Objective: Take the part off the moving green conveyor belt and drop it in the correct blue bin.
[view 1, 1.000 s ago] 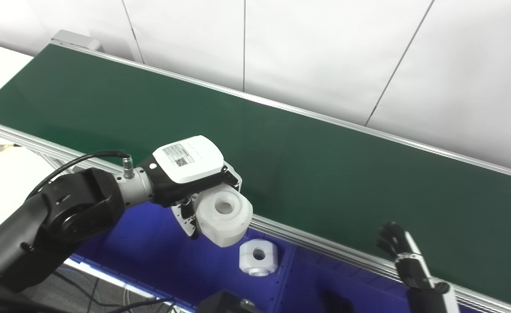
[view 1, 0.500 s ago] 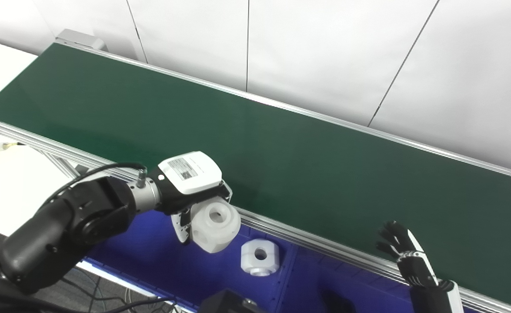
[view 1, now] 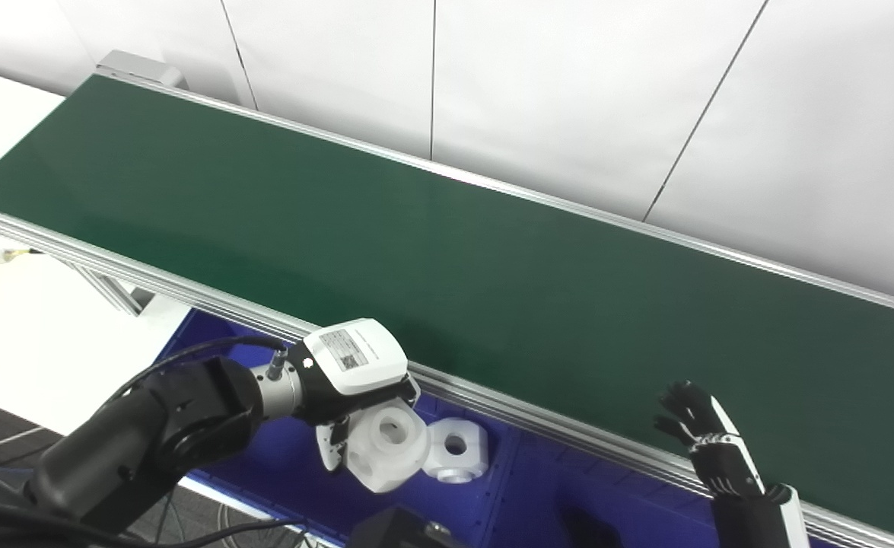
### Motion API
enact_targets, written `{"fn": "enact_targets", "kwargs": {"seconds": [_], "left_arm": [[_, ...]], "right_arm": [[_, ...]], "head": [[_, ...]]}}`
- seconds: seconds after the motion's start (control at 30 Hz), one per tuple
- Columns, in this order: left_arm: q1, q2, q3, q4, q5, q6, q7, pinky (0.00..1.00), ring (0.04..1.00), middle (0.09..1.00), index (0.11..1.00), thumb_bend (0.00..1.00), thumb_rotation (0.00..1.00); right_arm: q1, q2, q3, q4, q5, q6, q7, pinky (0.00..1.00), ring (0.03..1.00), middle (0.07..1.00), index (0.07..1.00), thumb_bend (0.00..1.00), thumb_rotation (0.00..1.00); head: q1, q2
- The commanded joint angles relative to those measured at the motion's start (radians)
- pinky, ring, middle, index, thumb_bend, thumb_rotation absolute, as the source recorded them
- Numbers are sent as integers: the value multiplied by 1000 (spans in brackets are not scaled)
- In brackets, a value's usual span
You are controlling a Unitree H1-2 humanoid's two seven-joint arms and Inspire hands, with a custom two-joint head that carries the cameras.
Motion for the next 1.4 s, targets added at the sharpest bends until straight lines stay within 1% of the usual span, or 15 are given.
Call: {"fn": "enact_targets", "kwargs": {"seconds": [0.0,0.1,0.23,0.33,0.37,0.47,0.5,0.53,0.57,0.63,0.77,0.9,1.17,1.27,1.37], "left_arm": [[16,-3,0,-13,22,-24,64,345,362,419,524,517,0],[33,-17,1,3,54,-35,116,328,352,417,525,516,0],[43,-26,3,9,82,-35,147,336,354,419,527,515,0],[47,-29,8,13,96,-43,183,439,462,466,513,519,0],[49,-28,12,14,95,-47,198,481,510,517,504,517,33],[56,-23,20,13,98,-54,223,534,578,605,498,511,87],[58,-22,23,11,98,-56,226,549,603,637,568,636,294],[60,-22,25,9,98,-57,232,557,616,653,604,700,402],[61,-22,27,9,97,-59,236,561,626,665,630,742,483],[62,-22,31,11,97,-64,251,559,630,673,646,771,542],[61,-21,34,14,92,-69,261,560,631,676,651,777,570],[54,-20,39,12,86,-69,255,572,640,680,653,786,566],[30,-18,52,22,70,-84,260,562,635,672,643,790,585],[21,-28,57,13,53,-85,256,552,626,667,640,797,574],[7,-72,62,-25,-11,-73,266,535,609,662,637,796,569]], "right_arm": [[8,7,-12,-32,15,-6,19,803,890,914,920,1000,938],[10,16,-21,-33,16,-6,33,805,889,914,921,1000,936],[13,23,-31,-32,21,-6,50,807,889,914,922,1000,939],[15,28,-38,-33,24,-6,62,809,892,916,925,1000,940],[16,29,-40,-33,22,-6,63,807,890,914,925,1000,943],[17,35,-47,-33,19,-6,70,802,887,911,923,1000,946],[17,36,-48,-32,21,-6,74,803,888,913,926,1000,944],[17,38,-49,-31,25,-6,78,804,889,914,927,1000,943],[17,39,-50,-31,28,-6,82,807,890,914,926,1000,938],[18,41,-51,-30,38,-6,89,811,890,911,923,1000,934],[19,47,-56,-32,35,-6,94,809,888,909,919,1000,934],[16,56,-60,-30,29,-6,97,810,887,907,920,1000,939],[-16,77,-63,-6,27,-6,105,811,889,911,927,1000,943],[-26,83,-67,-6,27,-5,105,805,883,906,922,1000,939],[-46,85,-73,-9,31,-5,108,800,882,908,924,1000,933]], "head": [[1,1],[0,5],[-1,5],[-1,6],[0,6],[0,6],[0,6],[-3,5],[-3,5],[-6,5],[-7,4],[-5,4],[-13,-3],[-17,-1],[-37,3]]}}
